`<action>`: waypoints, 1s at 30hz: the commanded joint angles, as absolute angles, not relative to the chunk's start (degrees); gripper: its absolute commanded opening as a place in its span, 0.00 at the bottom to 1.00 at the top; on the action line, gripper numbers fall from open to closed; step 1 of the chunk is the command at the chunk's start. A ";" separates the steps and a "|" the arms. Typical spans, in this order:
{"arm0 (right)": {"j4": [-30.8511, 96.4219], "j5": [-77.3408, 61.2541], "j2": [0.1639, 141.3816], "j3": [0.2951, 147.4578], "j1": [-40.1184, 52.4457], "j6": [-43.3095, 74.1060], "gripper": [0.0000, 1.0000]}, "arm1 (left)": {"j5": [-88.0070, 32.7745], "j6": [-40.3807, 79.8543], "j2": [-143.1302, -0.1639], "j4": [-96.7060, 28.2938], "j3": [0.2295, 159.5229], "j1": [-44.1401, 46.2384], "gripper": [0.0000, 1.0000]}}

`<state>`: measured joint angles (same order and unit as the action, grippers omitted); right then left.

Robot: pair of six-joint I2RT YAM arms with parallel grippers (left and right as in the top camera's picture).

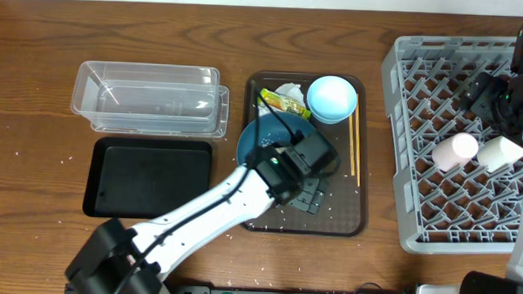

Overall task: Sort waste into correct bins and load items into the dishwasher rack
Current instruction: 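Move the left gripper over the blue rice bowl rim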

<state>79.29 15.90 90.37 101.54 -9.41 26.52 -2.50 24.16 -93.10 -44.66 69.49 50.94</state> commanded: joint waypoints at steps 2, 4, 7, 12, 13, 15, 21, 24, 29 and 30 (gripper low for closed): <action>79.29 16.27 90.39 101.93 -9.69 26.52 0.99 | 8.43 23.31 -95.70 -43.42 70.85 54.00 0.91; 79.31 16.25 90.39 101.93 -9.69 26.52 0.99 | 12.34 20.88 -96.95 -41.93 70.85 54.85 0.91; 79.29 16.25 90.39 101.93 -9.69 26.52 0.99 | 16.47 19.99 -98.89 -38.52 70.85 55.07 0.91; 79.29 16.25 90.39 101.93 -9.69 26.52 0.99 | 16.36 20.21 -101.01 -32.21 70.85 55.00 0.91; 79.29 16.25 90.39 101.93 -9.69 26.52 0.99 | 16.36 20.21 -101.23 -30.98 70.85 55.00 0.91; 79.29 16.25 90.39 101.93 -9.69 26.55 0.99 | 16.19 20.23 -101.38 -29.23 70.85 55.00 0.91; 79.29 16.25 90.39 101.93 -9.69 26.52 1.00 | 15.51 24.75 -101.95 -27.05 70.74 55.02 0.92; 79.29 16.25 90.39 101.93 -9.69 26.52 0.99 | 15.53 24.75 -102.78 -26.11 70.67 55.00 0.90; 79.29 16.25 90.39 101.93 -9.69 26.55 0.99 | 15.75 24.73 -104.92 -22.31 70.59 55.07 0.89; 79.29 16.25 90.39 101.93 -9.69 26.55 0.99 | 15.77 24.73 -105.47 -21.37 70.59 55.07 0.88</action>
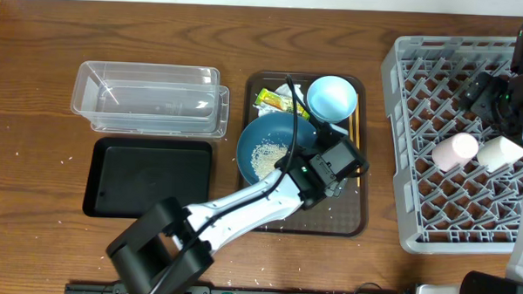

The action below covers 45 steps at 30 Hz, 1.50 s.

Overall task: Sort waste into correct bins and load items into the dishwasher rack
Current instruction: 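Move the left gripper over the blue rice bowl rim, then grasp the blue rice bowl rim with the left gripper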

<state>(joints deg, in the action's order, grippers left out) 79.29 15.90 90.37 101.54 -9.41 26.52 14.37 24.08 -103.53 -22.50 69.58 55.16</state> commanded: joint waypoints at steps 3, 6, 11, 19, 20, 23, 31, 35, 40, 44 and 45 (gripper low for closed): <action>79.31 16.25 90.39 101.93 -9.69 26.52 0.99 | 15.77 24.73 -106.80 -19.11 70.59 55.07 0.86; 79.29 16.25 90.39 101.93 -9.69 26.52 0.99 | 16.43 24.75 -107.81 -17.93 70.59 55.05 0.78; 79.29 16.25 90.39 101.93 -9.69 26.52 0.99 | 18.50 24.77 -108.25 -17.63 70.59 55.05 0.71; 79.31 16.25 90.39 101.93 -9.69 26.52 0.99 | 18.52 29.30 -108.36 -17.67 68.66 55.07 0.65; 79.29 16.25 90.39 101.93 -9.69 26.52 0.99 | 18.48 29.82 -108.36 -17.69 68.45 55.07 0.65; 79.31 16.25 90.39 101.93 -9.69 26.55 0.99 | 18.33 30.79 -108.36 -17.89 68.07 55.11 0.64; 79.29 16.25 90.39 101.93 -9.69 26.52 0.99 | 16.99 30.79 -108.40 -17.89 67.70 55.11 0.62; 79.29 16.25 90.39 101.93 -9.69 26.52 0.99 | 16.53 30.74 -109.43 -17.91 67.70 55.35 0.59; 79.29 16.27 90.39 101.93 -9.69 26.52 0.99 | 14.52 30.79 -111.92 -17.82 67.70 55.79 0.56; 79.31 16.25 90.39 101.93 -9.69 26.52 0.99 | 14.61 30.76 -111.96 -16.97 67.72 56.12 0.56; 79.31 16.25 90.39 101.93 -9.69 26.52 0.99 | 14.66 30.74 -111.94 -16.75 67.72 56.12 0.56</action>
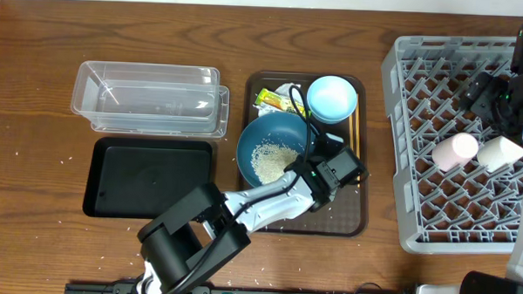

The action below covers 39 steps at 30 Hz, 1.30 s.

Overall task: Sort waste into correct bins and load items into the dishwasher rack
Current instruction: 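Grasp the blue rice bowl rim with the left gripper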

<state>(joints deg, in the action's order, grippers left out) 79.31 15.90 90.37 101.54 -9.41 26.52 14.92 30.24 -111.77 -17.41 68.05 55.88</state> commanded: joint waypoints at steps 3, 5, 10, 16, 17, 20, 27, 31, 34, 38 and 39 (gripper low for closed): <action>79.31 16.25 90.39 101.93 -9.69 26.55 0.99 | 14.87 30.74 -111.72 -16.25 67.72 56.12 0.56; 79.29 16.25 90.39 101.93 -9.69 26.52 0.99 | 14.87 30.74 -111.42 -16.14 67.72 56.12 0.55; 79.31 16.25 90.39 101.93 -9.69 26.55 0.99 | 16.23 30.63 -110.06 -16.43 67.72 56.12 0.54; 79.29 16.25 90.39 101.93 -9.69 26.55 0.99 | 16.16 30.28 -108.86 -16.84 67.72 56.12 0.47; 79.31 16.25 90.39 101.93 -9.69 26.55 0.99 | 16.19 30.28 -108.86 -17.02 67.72 56.12 0.45; 79.29 16.25 90.39 101.93 -9.69 26.55 0.99 | 16.16 30.28 -108.86 -17.10 67.72 56.12 0.44; 79.31 16.25 90.39 101.93 -9.69 26.52 0.99 | 16.16 30.30 -108.86 -17.23 67.72 56.12 0.32; 79.31 16.27 90.39 101.93 -9.69 26.55 0.99 | 16.12 30.33 -108.86 -17.52 67.72 56.14 0.26; 79.31 16.25 90.39 101.93 -9.69 26.55 0.99 | 16.10 30.30 -108.86 -17.52 67.72 56.14 0.22; 79.31 16.25 90.39 101.93 -9.69 26.55 0.99 | 16.12 30.28 -108.68 -17.47 67.85 56.21 0.13; 79.31 16.25 90.39 101.93 -9.69 26.52 0.99 | 16.12 30.30 -108.47 -17.47 67.90 56.21 0.13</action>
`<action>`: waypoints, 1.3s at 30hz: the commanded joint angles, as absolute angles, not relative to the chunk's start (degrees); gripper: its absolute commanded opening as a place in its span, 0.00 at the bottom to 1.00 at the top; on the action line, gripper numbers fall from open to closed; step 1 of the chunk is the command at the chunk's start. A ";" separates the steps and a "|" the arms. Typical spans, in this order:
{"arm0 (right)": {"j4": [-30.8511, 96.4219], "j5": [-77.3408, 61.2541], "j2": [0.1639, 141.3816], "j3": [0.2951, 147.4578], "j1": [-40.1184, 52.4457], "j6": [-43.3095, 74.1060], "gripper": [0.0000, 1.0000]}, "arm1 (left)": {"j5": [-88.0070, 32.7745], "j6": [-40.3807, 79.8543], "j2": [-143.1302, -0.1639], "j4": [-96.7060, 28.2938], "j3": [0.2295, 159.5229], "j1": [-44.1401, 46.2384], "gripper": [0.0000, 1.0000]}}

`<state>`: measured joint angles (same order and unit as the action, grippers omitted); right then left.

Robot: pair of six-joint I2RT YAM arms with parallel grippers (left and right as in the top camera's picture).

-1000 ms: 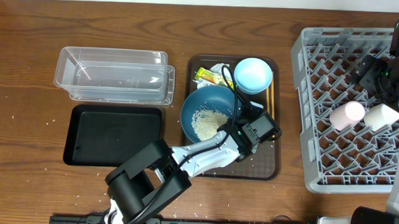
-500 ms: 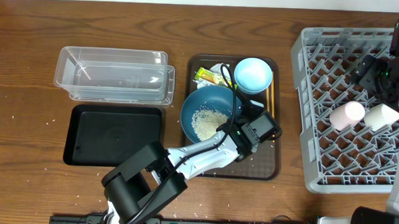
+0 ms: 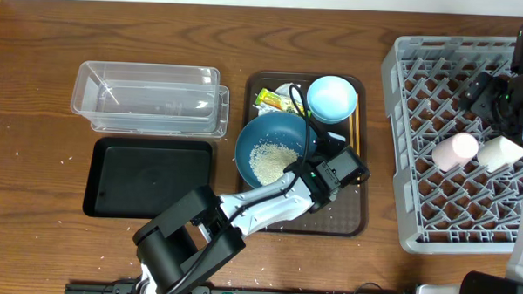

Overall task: Sort waste into correct bins and load items into the dishwasher rack
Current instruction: 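Grasp the blue rice bowl rim with the left gripper, then lift the blue bowl and carry it left over the black tray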

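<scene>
On the brown tray (image 3: pixel 261 219), a dark blue bowl (image 3: pixel 274 147) holds rice. Behind it are a light blue bowl (image 3: pixel 332 98), a yellow-green wrapper (image 3: pixel 274 99) and crumpled white paper (image 3: pixel 287 88). Wooden chopsticks (image 3: pixel 358 133) lie along the tray's right side. My left gripper (image 3: pixel 344 167) sits low over the tray just right of the dark bowl, next to the chopsticks, and the wrist hides its fingers. My right gripper (image 3: pixel 488 92) hangs over the grey dishwasher rack (image 3: pixel 402 126), its jaws unclear.
A pink cup (image 3: pixel 454 151) and a white cup (image 3: pixel 499 152) lie in the rack. A clear plastic bin (image 3: pixel 150 98) stands at the back left, with a black tray (image 3: pixel 147 178) in front of it. Rice grains are scattered on the brown tray and the table.
My left gripper stays beside the chopsticks. Only the left arm's lower links have shifted slightly to the left. The right arm has not moved.
At first my left gripper was over the dark blue bowl, covering its rice. A second later it was at the tray's right side by the chopsticks, with the bowl uncovered. It has stayed there since, and the right arm has kept still over the rack.
</scene>
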<state>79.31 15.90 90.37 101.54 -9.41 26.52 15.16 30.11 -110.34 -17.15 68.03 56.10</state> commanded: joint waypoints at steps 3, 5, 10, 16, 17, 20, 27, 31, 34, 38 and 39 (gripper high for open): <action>79.29 16.25 90.39 101.93 -9.69 26.52 0.99 | 16.12 30.28 -107.18 -17.54 67.94 56.53 0.10; 79.29 16.25 90.39 101.93 -9.69 26.55 0.99 | 16.12 30.30 -105.45 -17.67 67.94 56.93 0.06; 79.31 16.25 90.39 101.93 -9.69 26.55 0.99 | 16.12 30.33 -100.07 -18.59 67.94 57.87 0.06; 79.29 16.25 90.39 101.93 -9.69 26.55 0.99 | 16.16 30.57 -93.62 -24.40 67.94 57.89 0.06; 79.29 16.25 90.39 101.93 -9.69 26.52 0.99 | 16.14 30.59 -92.79 -25.56 67.94 57.89 0.06; 79.29 16.25 90.39 101.93 -9.69 26.55 0.99 | 16.12 30.81 -90.52 -28.88 67.94 57.89 0.06; 79.29 16.25 90.39 101.93 -9.69 26.52 0.99 | 16.10 36.64 -82.70 -36.73 67.94 56.34 0.06; 79.31 16.25 90.39 101.93 -9.69 26.55 0.99 | 15.42 36.80 -77.89 -39.83 67.94 53.78 0.06; 79.31 16.25 90.39 101.93 -9.69 26.52 0.99 | 11.60 37.21 -74.85 -41.17 67.92 50.70 0.06; 79.29 16.25 90.39 101.93 -9.69 26.55 0.99 | 6.33 37.19 -72.51 -42.70 67.92 46.15 0.06; 79.31 16.25 90.39 101.93 -9.69 26.55 0.99 | 5.61 37.17 -72.23 -43.33 67.92 45.15 0.06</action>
